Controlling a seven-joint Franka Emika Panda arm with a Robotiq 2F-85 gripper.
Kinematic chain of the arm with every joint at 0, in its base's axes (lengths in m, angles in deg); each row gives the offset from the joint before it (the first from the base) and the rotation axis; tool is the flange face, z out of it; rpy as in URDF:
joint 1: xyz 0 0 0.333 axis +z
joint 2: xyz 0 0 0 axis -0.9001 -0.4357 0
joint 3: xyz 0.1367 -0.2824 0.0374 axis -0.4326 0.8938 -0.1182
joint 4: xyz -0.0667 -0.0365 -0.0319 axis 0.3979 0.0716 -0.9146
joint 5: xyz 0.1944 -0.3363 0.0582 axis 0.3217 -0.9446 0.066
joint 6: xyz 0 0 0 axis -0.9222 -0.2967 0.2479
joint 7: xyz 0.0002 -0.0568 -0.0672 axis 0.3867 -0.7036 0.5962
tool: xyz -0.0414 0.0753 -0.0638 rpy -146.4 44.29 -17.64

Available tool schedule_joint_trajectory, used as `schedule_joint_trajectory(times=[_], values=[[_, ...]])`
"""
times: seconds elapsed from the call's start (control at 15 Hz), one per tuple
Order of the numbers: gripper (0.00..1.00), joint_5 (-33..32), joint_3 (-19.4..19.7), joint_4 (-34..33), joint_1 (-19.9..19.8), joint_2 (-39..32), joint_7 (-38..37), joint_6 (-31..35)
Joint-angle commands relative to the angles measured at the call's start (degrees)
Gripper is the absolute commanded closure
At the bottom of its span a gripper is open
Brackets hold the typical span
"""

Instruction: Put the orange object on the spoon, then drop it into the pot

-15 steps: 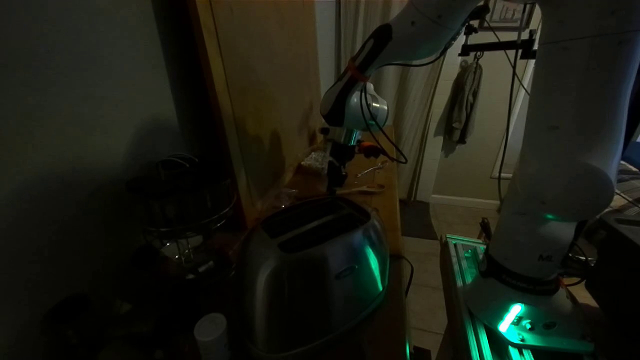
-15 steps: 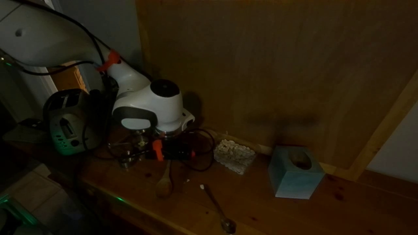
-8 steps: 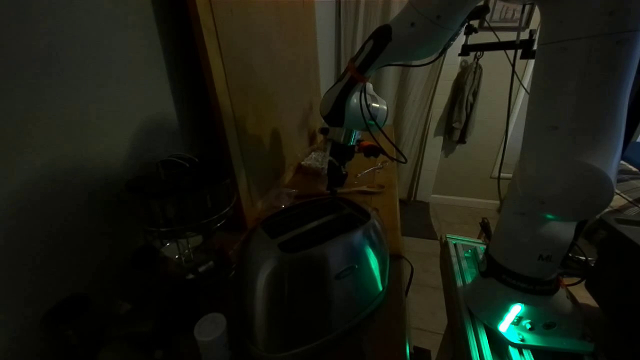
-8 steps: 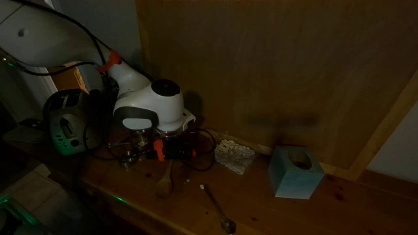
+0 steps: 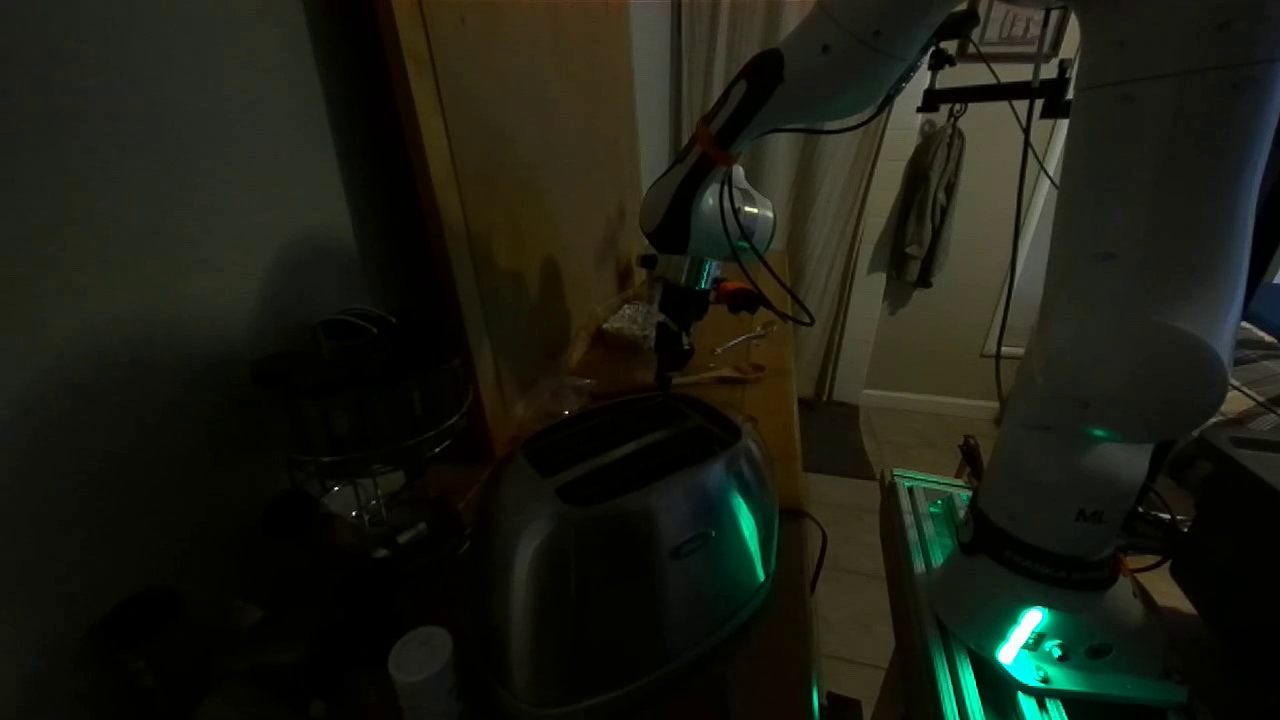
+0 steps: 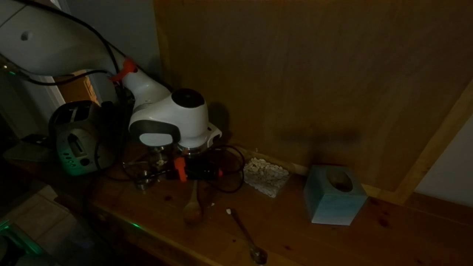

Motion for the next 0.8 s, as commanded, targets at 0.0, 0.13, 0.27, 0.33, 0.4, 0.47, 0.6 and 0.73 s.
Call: schedule_joint_trajectory(times=[0.0, 0.13, 0.27, 0.33, 0.4, 0.47, 0.6, 0.73], values=[[0.94, -2.4, -0.3, -0.1, -0.3, 0.4, -1.5, -1.2], [0.94, -3.5, -0.3, 0.8, 0.0, 1.9, -1.8, -2.0], [0.94, -5.2, -0.4, 1.9, 0.6, 4.0, -2.3, -3.3], [0.94, -6.0, -0.5, 2.4, 0.8, 5.1, -2.4, -4.1], [0.94, -6.9, -0.5, 2.9, 1.2, 6.3, -2.6, -5.1], [0.94, -7.7, -0.5, 3.3, 1.5, 7.5, -2.7, -6.2], [0.94, -8.6, -0.4, 3.8, 2.2, 9.8, -2.6, -8.6], [0.94, -8.3, -0.2, 4.3, 2.9, 12.2, -2.1, -11.4]])
